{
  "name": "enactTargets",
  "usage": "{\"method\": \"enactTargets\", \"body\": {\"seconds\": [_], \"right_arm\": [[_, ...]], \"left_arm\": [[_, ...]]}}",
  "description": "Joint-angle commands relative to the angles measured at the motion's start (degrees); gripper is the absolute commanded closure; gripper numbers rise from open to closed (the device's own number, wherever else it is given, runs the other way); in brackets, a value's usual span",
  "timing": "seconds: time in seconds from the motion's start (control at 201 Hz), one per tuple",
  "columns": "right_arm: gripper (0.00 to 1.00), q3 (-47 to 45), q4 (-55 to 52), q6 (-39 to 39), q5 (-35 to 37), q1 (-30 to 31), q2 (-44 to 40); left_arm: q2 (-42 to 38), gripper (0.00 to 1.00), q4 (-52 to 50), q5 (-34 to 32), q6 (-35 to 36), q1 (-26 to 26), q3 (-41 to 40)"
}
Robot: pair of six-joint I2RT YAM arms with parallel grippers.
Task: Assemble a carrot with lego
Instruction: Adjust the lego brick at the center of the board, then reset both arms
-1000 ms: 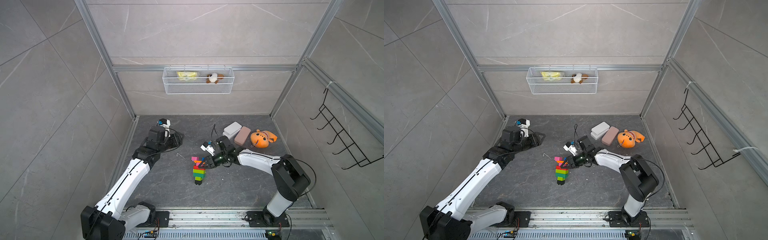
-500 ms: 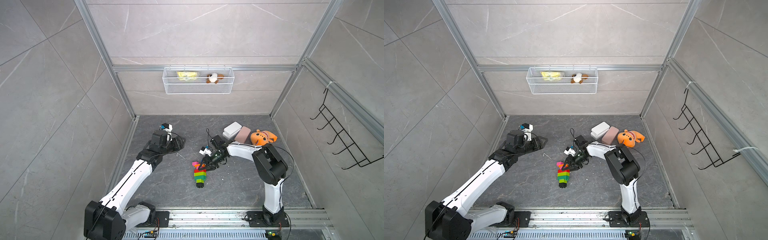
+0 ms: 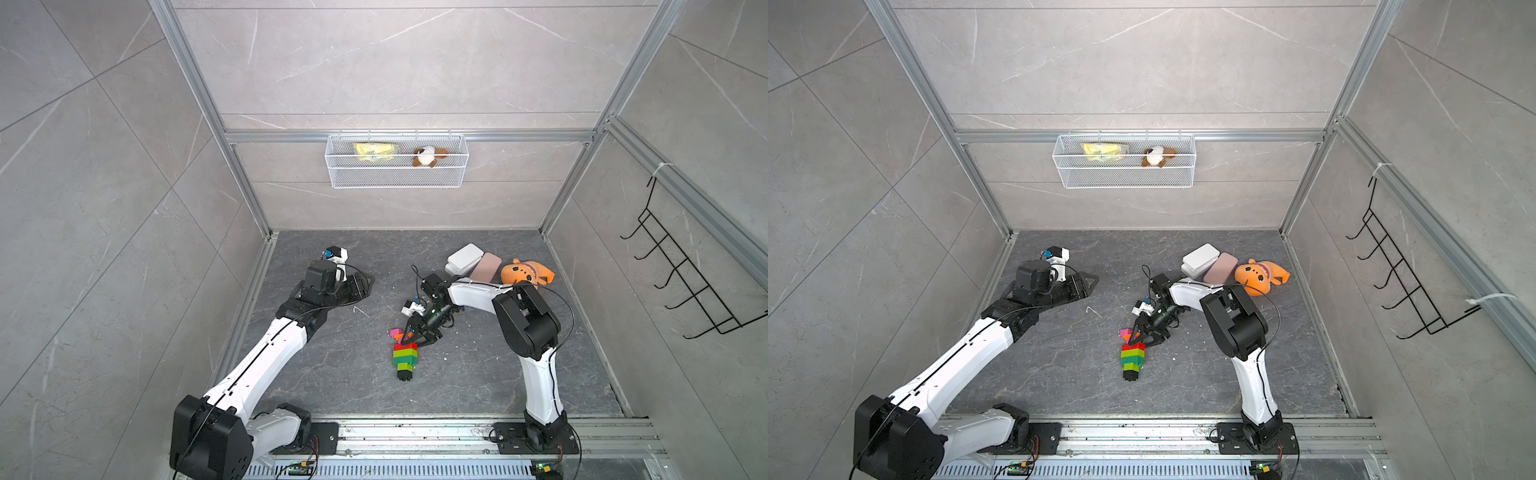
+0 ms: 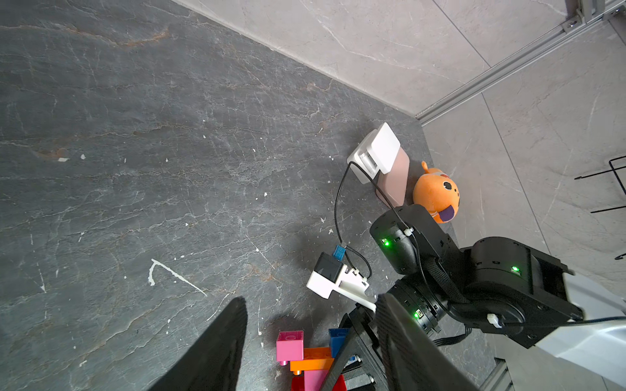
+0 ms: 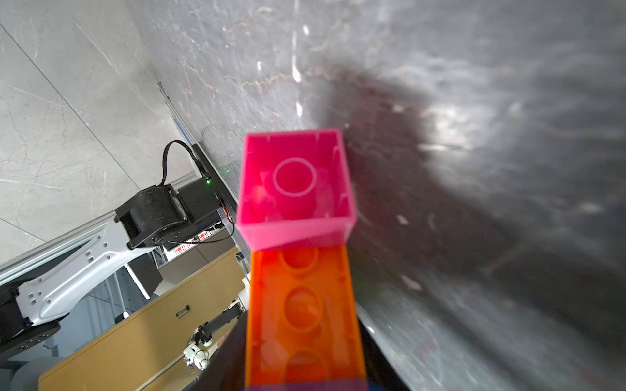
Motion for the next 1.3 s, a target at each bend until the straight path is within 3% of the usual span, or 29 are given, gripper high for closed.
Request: {"method": "enactTargets", "body": {"seconds": [0.0,0.304,0.522,0.622,0.722,0.841,0.96,1.045,1.149,1.214,1.294], "right_arm": [[0.51,1.4,-2.8,-2.3,0.4,-0.6,1.1],[0.31,1.1,-5.3,-3.9,4.7,-2.5,0.1],[0.28,1.8,-9.2,-5.8,10.0,-3.5,-1.1],[0.27,2.1,-11.3,-7.1,12.3,-4.7,-2.9],[0.27,3.4,-13.3,-8.4,17.2,-6.5,-7.9],[0.26,1.7,-9.6,-7.2,30.2,-7.6,-20.4],[0.22,-6.0,-1.4,-4.7,50.1,-7.7,-35.6],[0.19,-14.3,5.7,-4.3,63.9,-7.8,-45.5],[0.11,-26.0,17.1,-5.8,81.4,-7.9,-55.1],[0.00,-34.4,27.8,-9.1,89.3,-8.1,-59.1],[0.01,-44.2,42.1,-13.8,93.6,-8.9,-61.0]], "left_arm": [[0.2,0.36,2.1,1.5,0.7,-0.2,-0.3],[0.4,0.35,1.5,1.8,1.1,-0.2,0.0],[0.3,0.35,2.0,0.8,1.5,-0.3,0.0],[-0.2,0.34,2.3,-2.9,1.9,-0.2,-0.1],[-1.5,0.33,3.2,-11.0,3.8,-0.2,-0.7],[-4.6,0.31,6.8,-26.1,7.5,-0.1,-4.3],[-9.0,0.28,16.6,-39.7,13.1,0.5,-12.8],[-11.8,0.14,25.1,-44.9,17.6,2.5,-19.6],[-14.0,0.00,37.3,-45.5,22.2,7.4,-28.2],[-13.5,0.02,44.0,-44.8,23.1,10.3,-32.6],[-10.1,0.02,51.5,-41.9,25.5,13.1,-36.5]]}}
